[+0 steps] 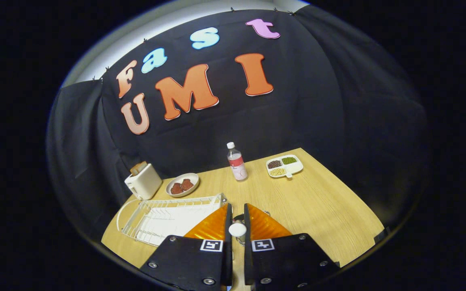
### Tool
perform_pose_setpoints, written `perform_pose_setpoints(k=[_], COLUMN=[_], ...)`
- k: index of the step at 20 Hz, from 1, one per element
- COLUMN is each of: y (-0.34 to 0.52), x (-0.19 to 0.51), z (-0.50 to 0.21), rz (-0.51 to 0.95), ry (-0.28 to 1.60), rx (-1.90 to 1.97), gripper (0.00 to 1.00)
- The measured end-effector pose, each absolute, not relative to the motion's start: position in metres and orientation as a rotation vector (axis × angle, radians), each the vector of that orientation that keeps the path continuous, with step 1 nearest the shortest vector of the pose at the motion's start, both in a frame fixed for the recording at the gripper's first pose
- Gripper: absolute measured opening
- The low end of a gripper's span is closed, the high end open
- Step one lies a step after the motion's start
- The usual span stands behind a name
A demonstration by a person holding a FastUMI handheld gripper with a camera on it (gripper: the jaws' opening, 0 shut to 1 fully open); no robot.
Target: Take the plate from the dish rack, then take the spoon from the basket and place it into the plate.
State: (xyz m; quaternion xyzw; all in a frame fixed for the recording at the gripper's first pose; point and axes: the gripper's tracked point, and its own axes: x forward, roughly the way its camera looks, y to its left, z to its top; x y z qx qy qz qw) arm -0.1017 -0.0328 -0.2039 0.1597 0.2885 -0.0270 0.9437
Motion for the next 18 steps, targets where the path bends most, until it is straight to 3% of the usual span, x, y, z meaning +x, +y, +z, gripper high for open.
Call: perform_pose_setpoints(k=[6, 11, 15, 18], y=[0.014, 0.067, 0.100, 0.110], x=[-0.133, -0.166, -0.193, -0.207], z=[-0.183, -0.177, -0.206, -0.244], rz=[0.082, 0.284, 0.434, 0.465], ry=[0.608, 0.657, 0.741, 0.803], rx=[0.373, 0.386, 0.354, 0.319], gripper=[0.11, 0.11, 0.12, 0.11])
